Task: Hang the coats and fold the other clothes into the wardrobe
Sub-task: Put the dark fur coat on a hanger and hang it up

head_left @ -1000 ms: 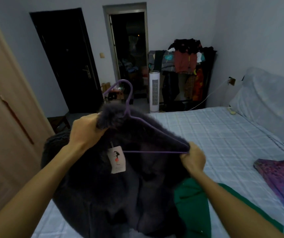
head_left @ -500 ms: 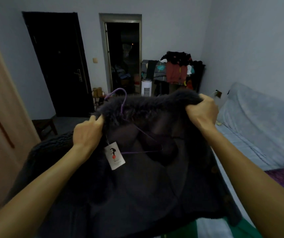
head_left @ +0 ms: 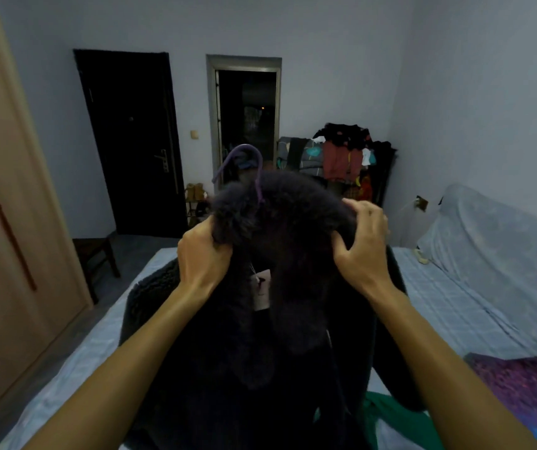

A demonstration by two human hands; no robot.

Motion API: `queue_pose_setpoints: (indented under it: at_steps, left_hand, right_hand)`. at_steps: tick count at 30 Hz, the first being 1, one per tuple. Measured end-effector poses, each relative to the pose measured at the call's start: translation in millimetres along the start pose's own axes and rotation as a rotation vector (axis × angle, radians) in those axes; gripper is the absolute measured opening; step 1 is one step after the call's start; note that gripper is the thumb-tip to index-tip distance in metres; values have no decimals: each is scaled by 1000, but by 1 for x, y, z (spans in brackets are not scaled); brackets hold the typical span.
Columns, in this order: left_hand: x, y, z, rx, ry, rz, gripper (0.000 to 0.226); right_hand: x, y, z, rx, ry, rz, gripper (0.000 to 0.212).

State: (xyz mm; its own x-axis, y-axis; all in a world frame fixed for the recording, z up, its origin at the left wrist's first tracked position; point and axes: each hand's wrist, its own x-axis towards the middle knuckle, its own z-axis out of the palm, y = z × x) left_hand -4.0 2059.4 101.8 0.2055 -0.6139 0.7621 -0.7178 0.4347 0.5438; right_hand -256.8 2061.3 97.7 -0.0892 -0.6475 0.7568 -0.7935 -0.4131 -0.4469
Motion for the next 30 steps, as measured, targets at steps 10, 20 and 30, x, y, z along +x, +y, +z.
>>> queue_pose_setpoints:
  at_steps: [10,20,30]
  left_hand:
    - [28,33,9,-31,40,52,20]
    - [-8,27,5,-186,-154,26,42]
    - [72,8,-13,105,-415,115,44]
  right_hand:
    - [24,-13,-10,-346,-107,-71,25]
    - [18,-11,-15,-276,110,108,20]
    - [31,-13,-24,-149,170,43,15]
